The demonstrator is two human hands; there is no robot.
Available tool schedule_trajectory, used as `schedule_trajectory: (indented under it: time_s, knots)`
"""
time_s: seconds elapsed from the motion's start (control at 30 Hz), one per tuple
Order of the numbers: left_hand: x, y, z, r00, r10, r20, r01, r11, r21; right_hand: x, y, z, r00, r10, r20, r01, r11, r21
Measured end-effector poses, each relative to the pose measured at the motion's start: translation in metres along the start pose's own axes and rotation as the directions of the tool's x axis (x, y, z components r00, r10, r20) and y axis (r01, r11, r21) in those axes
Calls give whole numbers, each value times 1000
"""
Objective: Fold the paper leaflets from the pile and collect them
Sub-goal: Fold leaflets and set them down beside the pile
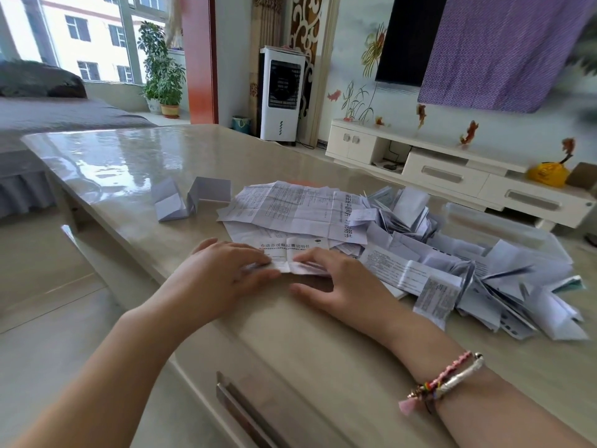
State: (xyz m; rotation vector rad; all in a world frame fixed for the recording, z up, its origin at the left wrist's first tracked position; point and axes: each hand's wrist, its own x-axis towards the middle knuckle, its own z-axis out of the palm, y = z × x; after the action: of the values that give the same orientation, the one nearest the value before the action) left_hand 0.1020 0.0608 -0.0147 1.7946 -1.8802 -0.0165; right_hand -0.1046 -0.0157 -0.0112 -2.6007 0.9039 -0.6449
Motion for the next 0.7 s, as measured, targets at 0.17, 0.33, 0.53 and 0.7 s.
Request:
schedule_trajectory:
  time_s: [0.17,0.33,0.53,0.7]
  knots:
    - [-2,0,-5,992,-47,-116,34,993,-111,1,0,0,990,50,-129,-35,993,115]
    - [1,2,-3,939,-282,-196,194,907,-373,2,-1,-5,962,198,-190,-121,927,355]
    - [6,5,7,929,-335,-159,297,929,-223,6,8,-2,940,250,-231,-208,959,194]
    - [3,10,8,946,-289,-146,299,953,50,8,8,5,977,111,-184,-154,958,-240]
